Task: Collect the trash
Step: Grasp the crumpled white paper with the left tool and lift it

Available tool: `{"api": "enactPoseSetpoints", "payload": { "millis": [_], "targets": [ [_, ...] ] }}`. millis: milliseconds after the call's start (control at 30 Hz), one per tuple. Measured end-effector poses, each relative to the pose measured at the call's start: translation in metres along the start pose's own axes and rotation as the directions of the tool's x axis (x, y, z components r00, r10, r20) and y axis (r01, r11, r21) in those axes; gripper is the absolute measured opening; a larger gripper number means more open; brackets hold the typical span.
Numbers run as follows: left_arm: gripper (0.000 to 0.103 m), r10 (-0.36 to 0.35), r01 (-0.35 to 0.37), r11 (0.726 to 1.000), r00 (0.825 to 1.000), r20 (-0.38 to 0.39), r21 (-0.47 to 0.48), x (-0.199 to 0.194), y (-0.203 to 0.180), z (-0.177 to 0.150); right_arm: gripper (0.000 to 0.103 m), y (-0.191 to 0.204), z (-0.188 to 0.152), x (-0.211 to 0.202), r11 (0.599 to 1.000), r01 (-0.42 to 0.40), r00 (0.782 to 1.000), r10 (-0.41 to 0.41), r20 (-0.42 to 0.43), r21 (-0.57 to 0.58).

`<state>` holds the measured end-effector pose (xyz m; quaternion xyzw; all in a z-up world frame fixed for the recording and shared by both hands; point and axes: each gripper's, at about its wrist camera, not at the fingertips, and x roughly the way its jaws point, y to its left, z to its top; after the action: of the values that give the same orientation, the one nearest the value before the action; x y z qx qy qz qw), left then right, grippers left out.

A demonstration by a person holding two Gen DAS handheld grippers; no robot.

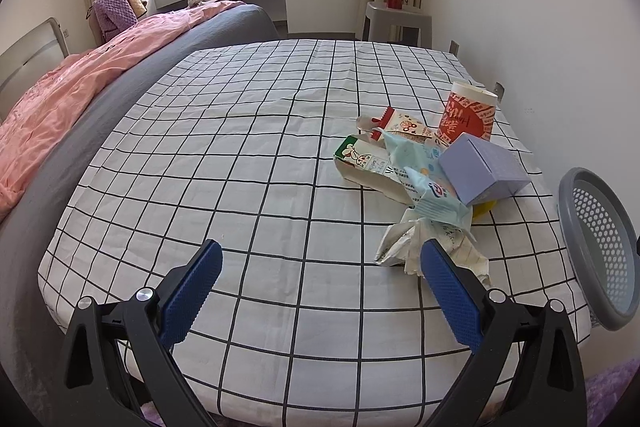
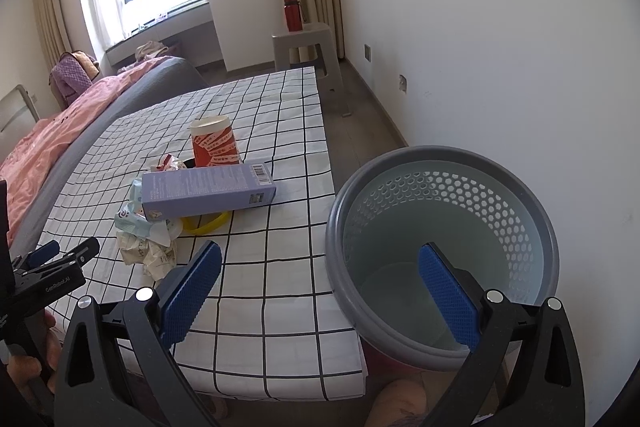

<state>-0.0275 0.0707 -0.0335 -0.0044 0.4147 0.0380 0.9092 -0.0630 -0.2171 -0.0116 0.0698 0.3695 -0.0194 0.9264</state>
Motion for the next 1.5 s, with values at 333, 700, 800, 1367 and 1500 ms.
{"api": "enactPoseSetpoints", "payload": {
  "millis": [333, 700, 800, 1367, 1500],
  "targets": [
    [0.095, -0.129, 0.129, 0.991, 0.992, -0.014, 0.033, 0.002, -0.026, -0.001, 0.097, -0.005, 0.003, 0.007, 1.000, -0.028, 1.000, 0.028, -0.013, 0.007],
    [0.095, -0.100, 0.107, 0.992, 0.989, -0.104, 0.066, 0.043, -0.066, -0.003, 0.097, -0.006, 0.006, 0.015, 0.997, -0.076, 0.996, 0.077, -0.034, 0.023],
    [0.095, -0.092, 0.098, 0.994, 0.991, -0.098, 0.053, 0.049, -0.067, -0.001, 0.097, -0.009, 0.008, 0.015, 0.995, -0.089, 0.995, 0.090, -0.034, 0.040],
    [0.058, -0.148, 0.158, 0.982, 0.984, -0.097, 0.105, 0.037, -0.048, -0.018, 0.097, -0.007, 0.005, 0.013, 0.998, -0.061, 0.998, 0.062, -0.027, 0.033],
    [0.058, -0.170, 0.178, 0.978, 0.983, -0.075, 0.107, 0.020, -0.040, -0.028, 0.097, -0.004, 0.004, 0.014, 0.999, -0.037, 0.999, 0.037, -0.026, 0.017]
  ]
}}
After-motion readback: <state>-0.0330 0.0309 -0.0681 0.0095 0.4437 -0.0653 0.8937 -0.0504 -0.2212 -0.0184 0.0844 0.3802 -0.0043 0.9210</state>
